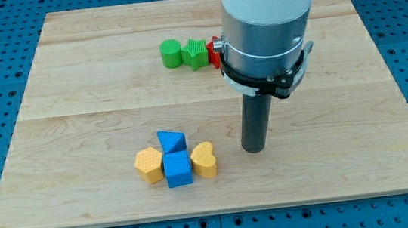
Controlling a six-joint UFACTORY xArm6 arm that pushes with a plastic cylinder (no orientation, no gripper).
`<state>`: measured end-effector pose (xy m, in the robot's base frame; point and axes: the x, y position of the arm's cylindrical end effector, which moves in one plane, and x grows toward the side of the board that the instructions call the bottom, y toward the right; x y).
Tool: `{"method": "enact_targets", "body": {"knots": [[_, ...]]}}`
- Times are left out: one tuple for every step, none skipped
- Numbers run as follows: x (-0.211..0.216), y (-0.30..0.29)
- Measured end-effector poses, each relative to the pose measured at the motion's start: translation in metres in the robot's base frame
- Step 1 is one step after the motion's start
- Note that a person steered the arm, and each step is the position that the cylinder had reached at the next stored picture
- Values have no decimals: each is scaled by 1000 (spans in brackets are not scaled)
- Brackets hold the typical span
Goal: Place the blue triangle below the red circle
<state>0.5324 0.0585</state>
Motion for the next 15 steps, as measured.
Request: {"method": "enact_targets", "body": {"knots": [[0, 0], [-6, 0], [-7, 2], [-7, -6], [-15, -10], [-15, -12], [28, 0], [85, -8], [85, -76], [84, -145], [55, -148], [38, -148], [37, -135], [71, -153], [81, -152]]}}
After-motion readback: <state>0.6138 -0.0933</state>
